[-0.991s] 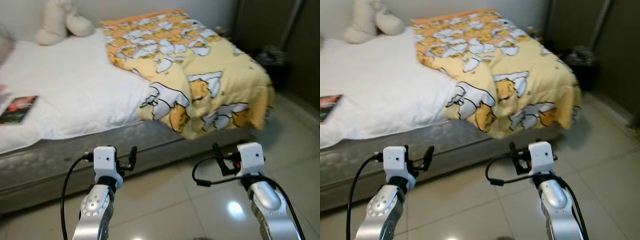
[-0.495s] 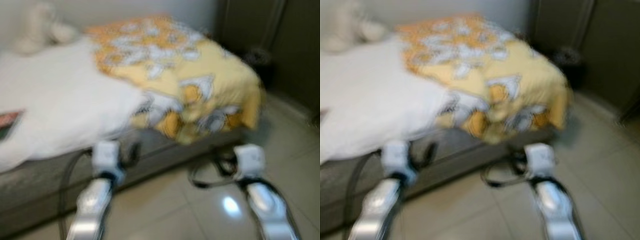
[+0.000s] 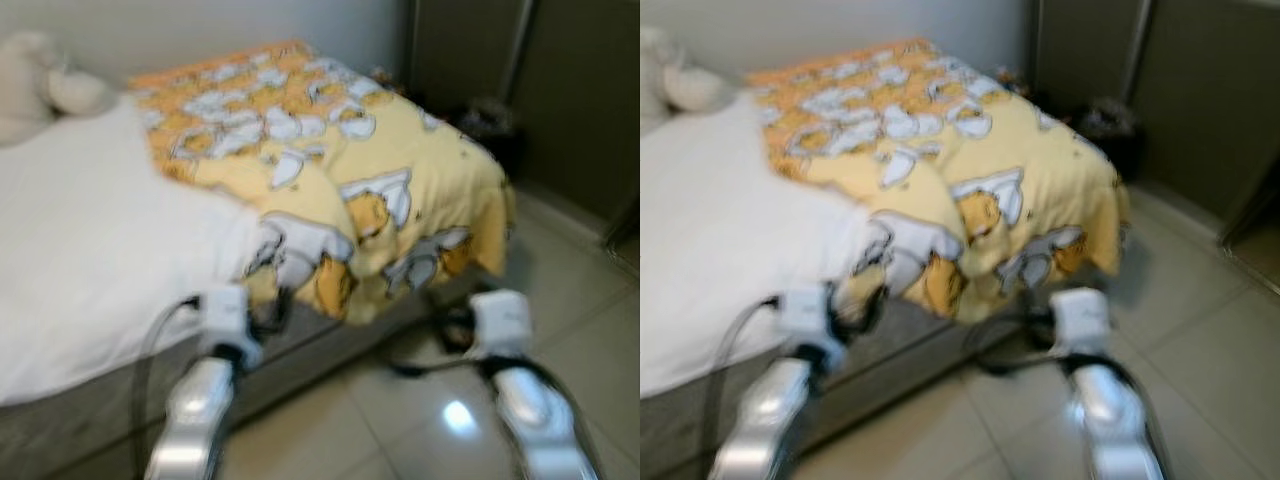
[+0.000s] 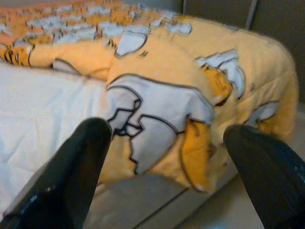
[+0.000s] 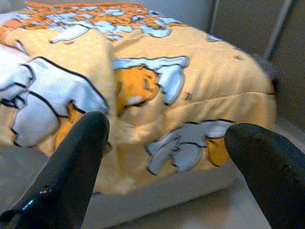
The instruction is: Clean up the room
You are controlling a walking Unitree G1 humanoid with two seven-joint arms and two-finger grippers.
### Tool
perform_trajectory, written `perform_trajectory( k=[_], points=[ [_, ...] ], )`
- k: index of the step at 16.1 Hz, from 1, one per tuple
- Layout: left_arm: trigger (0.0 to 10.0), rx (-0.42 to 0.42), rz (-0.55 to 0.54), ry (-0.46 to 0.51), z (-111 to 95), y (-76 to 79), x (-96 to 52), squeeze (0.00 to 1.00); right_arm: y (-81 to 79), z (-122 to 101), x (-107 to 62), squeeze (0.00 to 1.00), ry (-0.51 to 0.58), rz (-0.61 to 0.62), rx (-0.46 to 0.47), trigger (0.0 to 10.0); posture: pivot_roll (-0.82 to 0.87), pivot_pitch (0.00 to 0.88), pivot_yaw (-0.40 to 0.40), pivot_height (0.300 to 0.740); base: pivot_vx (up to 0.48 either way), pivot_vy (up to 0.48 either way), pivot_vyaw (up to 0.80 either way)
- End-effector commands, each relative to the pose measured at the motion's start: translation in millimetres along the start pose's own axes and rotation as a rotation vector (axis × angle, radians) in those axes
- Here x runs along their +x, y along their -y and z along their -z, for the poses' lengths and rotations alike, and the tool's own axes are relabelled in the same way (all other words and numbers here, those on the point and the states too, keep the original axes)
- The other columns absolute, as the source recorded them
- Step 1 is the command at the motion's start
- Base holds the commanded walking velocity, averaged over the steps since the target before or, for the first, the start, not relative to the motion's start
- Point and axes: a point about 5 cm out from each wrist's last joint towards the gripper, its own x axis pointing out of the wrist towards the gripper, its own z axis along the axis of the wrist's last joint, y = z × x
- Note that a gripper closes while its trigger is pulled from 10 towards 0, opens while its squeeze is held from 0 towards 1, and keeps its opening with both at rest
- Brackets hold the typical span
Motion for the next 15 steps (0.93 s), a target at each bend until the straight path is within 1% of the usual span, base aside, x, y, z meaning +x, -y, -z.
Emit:
perform_trajectory(
  k=[1, 3, 6, 9, 11, 12, 13, 15],
  points=[
    [10.0, -0.006, 0.033, 0.004, -2, 9.0, 3.8, 0.0, 8.2, 0, -2.5, 0.28, -0.004, 0.022, -0.017, 10.0, -0.26, 0.0, 0.134, 0.74, 0.465, 0.0, 0.0],
    [10.0, -0.007, 0.036, 0.001, -2, 9.4, 4.0, 0.0, 6.7, 1, -3.0, 0.28, -0.003, 0.015, -0.015, 10.0, -0.26, 0.0, 0.136, 0.74, 0.465, 0.0, 0.0],
    [10.0, -0.037, -0.004, -0.007, -1, 4.2, 4.7, 0.0, 3.2, 1, -3.6, 0.28, -0.003, -0.012, -0.008, 10.0, -0.26, 0.0, 0.139, 0.74, 0.459, 0.0, 0.0],
    [10.0, -0.036, -0.024, -0.013, 1, 0.4, 4.7, 0.0, 1.7, 2, -6.5, 0.28, -0.005, -0.025, -0.006, 10.0, -0.26, 0.0, 0.141, 0.74, 0.454, 0.0, 0.0],
    [10.0, -0.035, -0.018, -0.023, 2, 0.1, 4.3, 0.0, -1.3, 2, -8.9, 0.29, -0.006, -0.049, -0.001, 10.0, -0.26, 0.0, 0.142, 0.74, 0.454, 0.0, 0.0],
    [10.0, -0.021, -0.023, -0.055, 5, -2.3, 8.3, 0.0, -9.0, -1, -9.7, 0.29, 0.005, -0.12, 0.0, 10.0, -0.26, 0.0, 0.143, 0.74, 0.0, 0.0, 0.0],
    [10.0, -0.022, -0.014, -0.069, 6, -3.0, 10.3, 0.0, -12.5, -3, -11.2, 0.28, 0.012, -0.15, -0.007, 10.0, -0.25, 0.0, 0.14, 0.74, 0.0, 0.0, 0.0],
    [10.0, -0.01, 0.016, -0.105, 12, -3.3, 17.4, 0.0, -14.4, -1, -13.5, 0.28, 0.001, -0.166, -0.003, 10.0, -0.25, 0.0, 0.136, 0.74, 0.0, 0.0, 0.0]
  ],
)
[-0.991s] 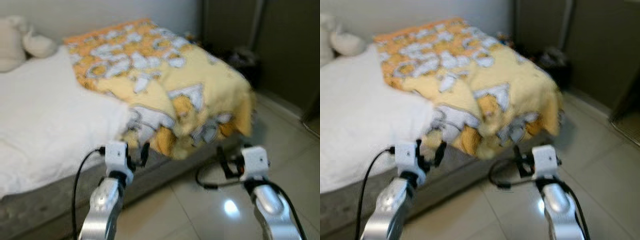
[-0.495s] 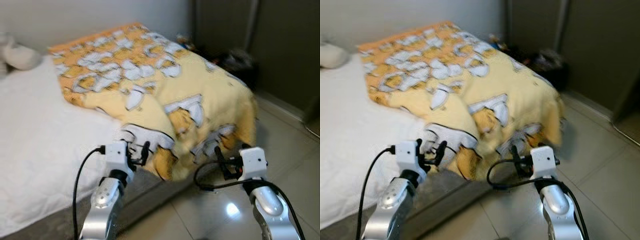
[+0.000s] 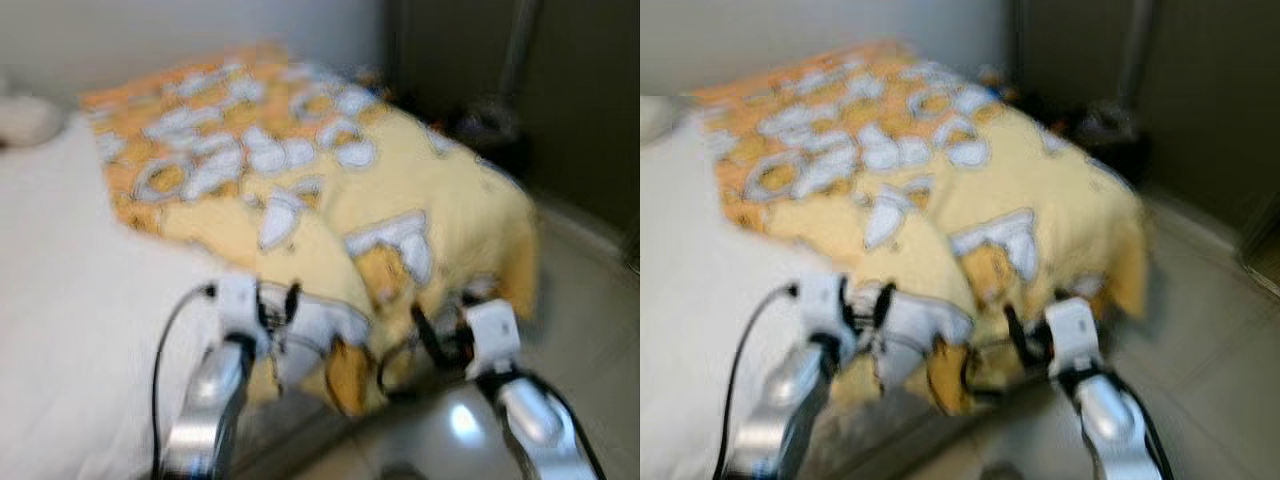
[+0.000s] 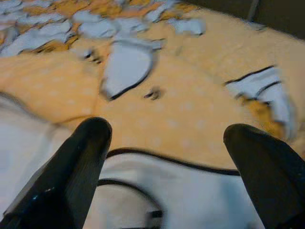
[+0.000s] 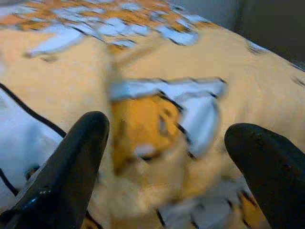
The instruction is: Clean up the room
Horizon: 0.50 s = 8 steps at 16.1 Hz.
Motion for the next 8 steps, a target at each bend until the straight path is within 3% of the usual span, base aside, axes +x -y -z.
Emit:
perform_trajectory(
  k=[1, 4, 8],
  points=[
    [10.0, 0.001, -0.026, -0.063, 14, -14.6, -5.0, 0.0, -11.2, -2, 1.3, 0.28, 0.005, -0.047, 0.021, 10.0, -0.24, 0.0, 0.135, 0.74, 0.0, 0.0, 0.0],
    [10.0, -0.012, 0.05, -0.157, 27, -10.8, 8.9, 0.0, -18.7, 6, -14.4, 0.28, -0.031, -0.089, 0.04, 10.0, -0.27, 0.041, 0.15, 0.74, 0.0, 0.0, 0.0],
    [10.0, -0.098, 0.16, -0.24, 52, -0.5, -1.8, 0.0, -22.8, 9, -33.2, 0.28, -0.06, -0.093, 0.046, 10.0, -0.29, 0.109, 0.163, 0.74, 0.0, 0.0, 0.0]
  ],
)
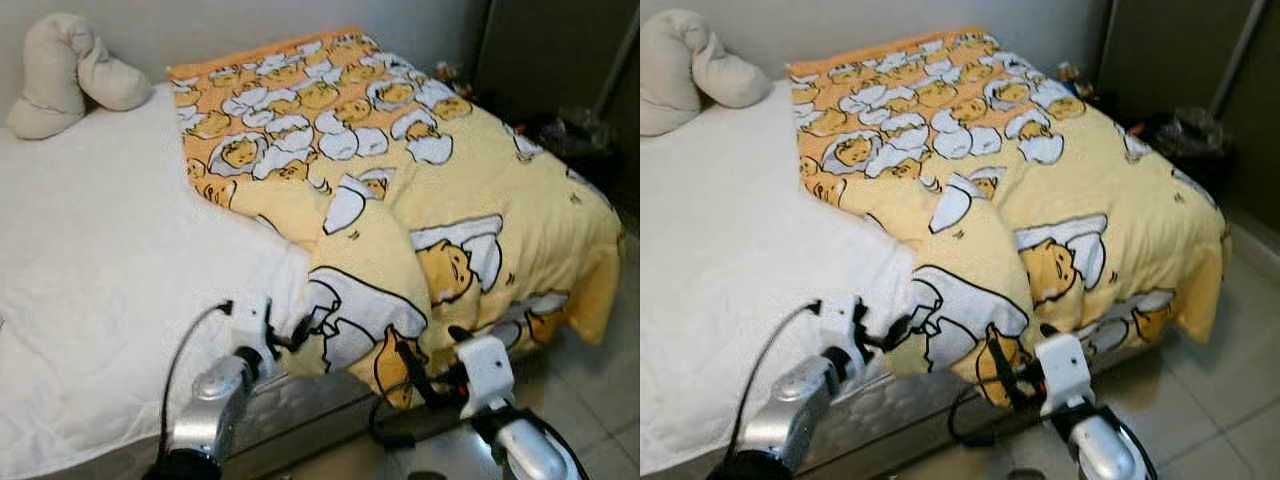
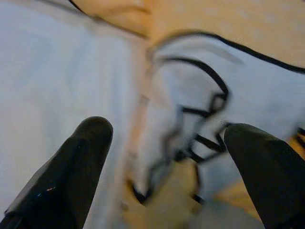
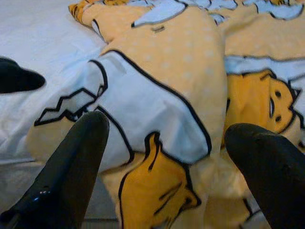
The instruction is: Clean up the room
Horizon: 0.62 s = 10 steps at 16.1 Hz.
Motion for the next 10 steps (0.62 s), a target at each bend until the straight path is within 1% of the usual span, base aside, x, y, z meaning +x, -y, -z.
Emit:
perform_trajectory(
  k=[1, 2, 4, 5, 6, 8, 10],
  points=[
    [10.0, -0.026, 0.031, -0.038, 12, 2.0, -0.3, 0.0, -3.3, -5, -2.6, 0.29, 0.015, -0.016, 0.004, 10.0, -0.29, 0.127, 0.163, 0.74, 0.0, 0.0, 0.0],
    [10.0, -0.017, 0.043, -0.052, 17, 4.5, 2.7, 0.0, -4.9, -6, -6.6, 0.29, 0.012, -0.018, 0.004, 10.0, -0.3, 0.145, 0.163, 0.74, 0.0, 0.0, 0.0],
    [10.0, 0.033, 0.029, -0.067, 18, 6.1, 10.5, 0.0, -7.0, -9, -11.9, 0.29, 0.01, -0.028, 0.009, 10.0, -0.31, 0.168, 0.164, 0.74, 0.0, 0.0, 0.0],
    [10.0, 0.054, 0.002, -0.065, 14, 3.6, 13.5, 0.0, -11.1, -11, -15.2, 0.29, 0.002, -0.073, 0.001, 10.0, -0.32, 0.182, 0.165, 0.74, 0.0, 0.0, 0.0],
    [10.0, 0.06, -0.036, -0.05, 9, -2.2, 15.8, 0.0, -13.5, -12, -16.8, 0.29, 0.003, -0.089, 0.0, 10.0, -0.33, 0.194, 0.166, 0.74, 0.0, 0.0, 0.0],
    [10.0, 0.056, -0.097, 0.004, -5, -16.2, 16.0, 0.0, -14.6, -11, -18.4, 0.29, -0.006, -0.102, -0.002, 10.0, -0.34, 0.212, 0.168, 0.74, 0.0, 0.0, 0.0],
    [10.0, 0.078, -0.115, 0.029, -8, -24.6, 13.6, 0.0, -16.1, -9, -20.1, 0.3, -0.023, -0.106, -0.001, 10.0, -0.32, 0.225, 0.174, 0.74, 0.0, 0.0, 0.0]
  ],
)
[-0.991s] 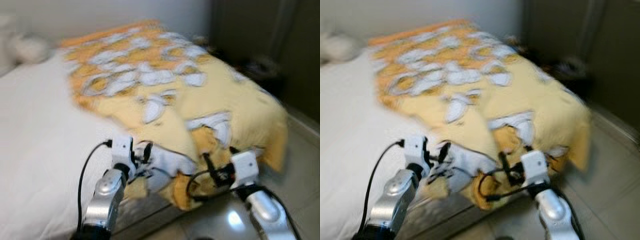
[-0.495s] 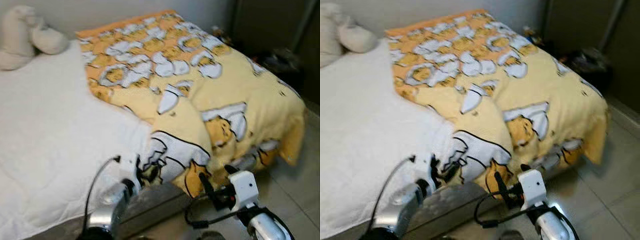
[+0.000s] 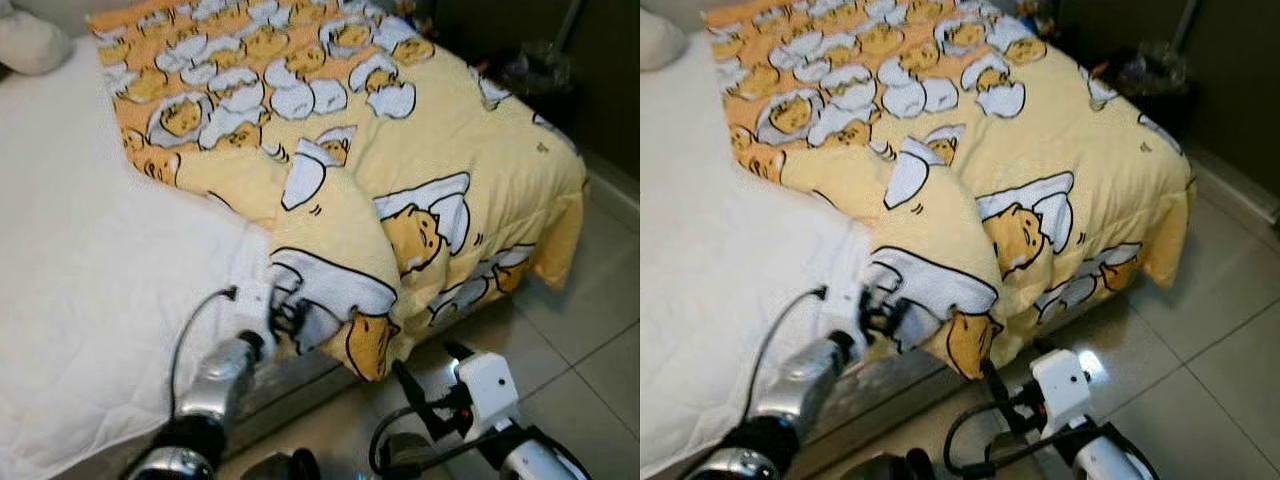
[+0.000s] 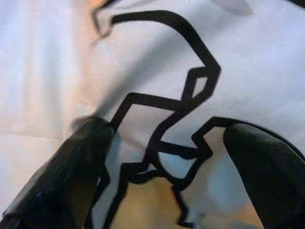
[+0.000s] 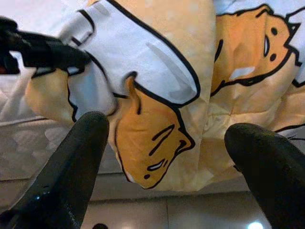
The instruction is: Clean up the room
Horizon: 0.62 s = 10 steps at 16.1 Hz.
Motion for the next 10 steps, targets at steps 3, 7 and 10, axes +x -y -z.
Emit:
perform_trajectory(
  k=[3, 7, 10],
  points=[
    [10.0, -0.015, -0.034, 0.018, 12, -14.0, -24.7, 0.0, -9.0, 0, -3.2, 0.3, -0.012, -0.034, 0.019, 10.0, -0.3, 0.224, 0.179, 0.74, 0.0, 0.0, 0.0],
    [10.0, -0.059, 0.025, 0.003, 30, 5.5, -67.1, 0.0, -14.2, 6, -4.5, 0.31, -0.031, -0.048, 0.037, 10.0, -0.26, 0.21, 0.185, 0.74, 0.0, 0.0, 0.0],
    [10.0, -0.087, 0.04, -0.023, 35, 13.3, -72.2, 0.0, -16.7, 6, -1.4, 0.31, -0.031, -0.058, 0.043, 10.0, -0.25, 0.215, 0.18, 0.74, 0.0, 0.0, 0.0]
  ],
)
